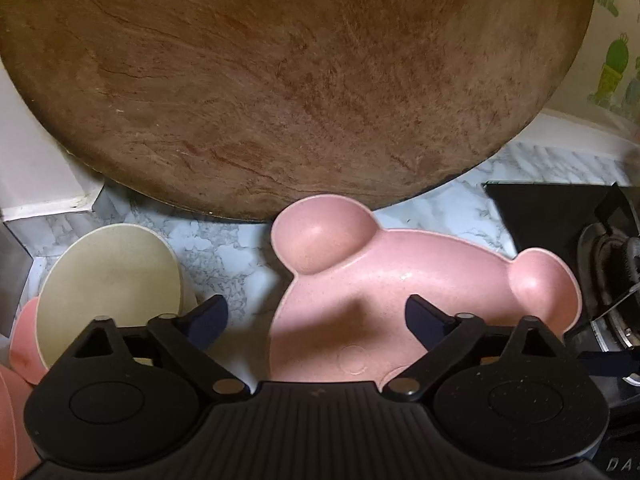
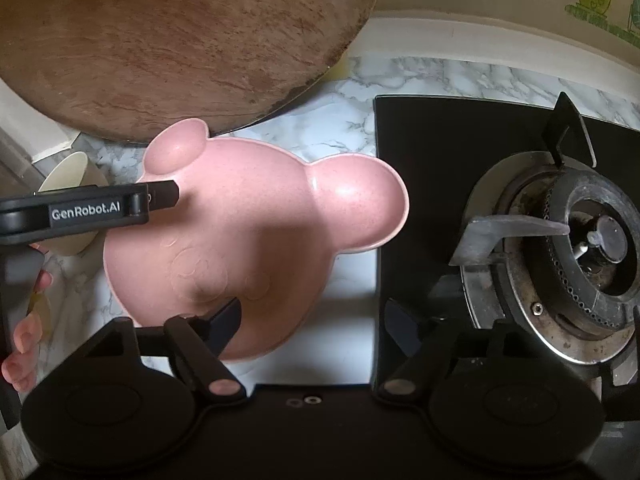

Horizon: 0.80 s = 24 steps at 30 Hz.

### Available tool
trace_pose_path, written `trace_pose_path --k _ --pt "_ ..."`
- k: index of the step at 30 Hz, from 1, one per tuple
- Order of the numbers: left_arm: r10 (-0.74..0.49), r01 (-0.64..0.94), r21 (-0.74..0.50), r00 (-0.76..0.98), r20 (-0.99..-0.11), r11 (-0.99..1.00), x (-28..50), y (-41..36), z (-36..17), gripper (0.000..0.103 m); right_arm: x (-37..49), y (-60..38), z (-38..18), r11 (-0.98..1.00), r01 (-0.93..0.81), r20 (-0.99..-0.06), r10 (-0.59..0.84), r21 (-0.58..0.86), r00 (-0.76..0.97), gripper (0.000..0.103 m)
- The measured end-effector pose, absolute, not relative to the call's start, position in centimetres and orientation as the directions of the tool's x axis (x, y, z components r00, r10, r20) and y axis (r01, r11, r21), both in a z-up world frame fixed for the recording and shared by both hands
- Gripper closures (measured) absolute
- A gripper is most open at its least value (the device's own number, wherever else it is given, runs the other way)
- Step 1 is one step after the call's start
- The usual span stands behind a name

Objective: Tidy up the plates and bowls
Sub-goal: 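Move both grippers to the pink bear-shaped plate and close the left gripper on its rim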

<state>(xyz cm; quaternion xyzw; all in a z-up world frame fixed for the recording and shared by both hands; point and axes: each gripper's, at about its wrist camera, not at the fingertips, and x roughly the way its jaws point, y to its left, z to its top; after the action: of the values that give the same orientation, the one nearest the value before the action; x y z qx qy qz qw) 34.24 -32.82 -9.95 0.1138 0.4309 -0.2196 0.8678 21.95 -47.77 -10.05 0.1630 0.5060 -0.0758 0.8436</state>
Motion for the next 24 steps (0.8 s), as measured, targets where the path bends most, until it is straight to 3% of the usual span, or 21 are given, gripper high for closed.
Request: trace_pose_path --k 4,6,10,18,24 --pt "-0.261 0.469 0.010 0.509 -0.820 0.883 35.0 -32.8 -10.8 0.043 22.3 -47.8 -10.2 0.939 0.286 -0.877 0.029 0.188 0.480 0.040" --pt "-0.241 0.456 0.020 0.507 -0.827 0.890 35.2 -32.8 -11.0 0.047 22.4 -47.9 -10.2 0.940 0.275 -0.874 0.045 0.200 0.484 0.048" --pt "-0.253 0.458 -0.002 0.488 -0.835 0.889 35.3 -32.5 -10.9 0.068 22.7 -47.9 -10.2 0.942 0.265 -0.870 0.053 0.207 0.490 0.058" --pt "-0.234 0.443 0.003 0.479 -0.846 0.897 34.7 -31.6 -10.8 0.078 22.5 -47.9 -10.2 0.941 0.251 -0.860 0.074 0.228 0.504 0.080" --pt "-0.246 0.447 -0.023 0.447 -0.860 0.894 33.0 -30.3 -10.7 0.082 21.9 -47.8 -10.0 0.944 0.253 -0.866 0.060 0.211 0.497 0.085"
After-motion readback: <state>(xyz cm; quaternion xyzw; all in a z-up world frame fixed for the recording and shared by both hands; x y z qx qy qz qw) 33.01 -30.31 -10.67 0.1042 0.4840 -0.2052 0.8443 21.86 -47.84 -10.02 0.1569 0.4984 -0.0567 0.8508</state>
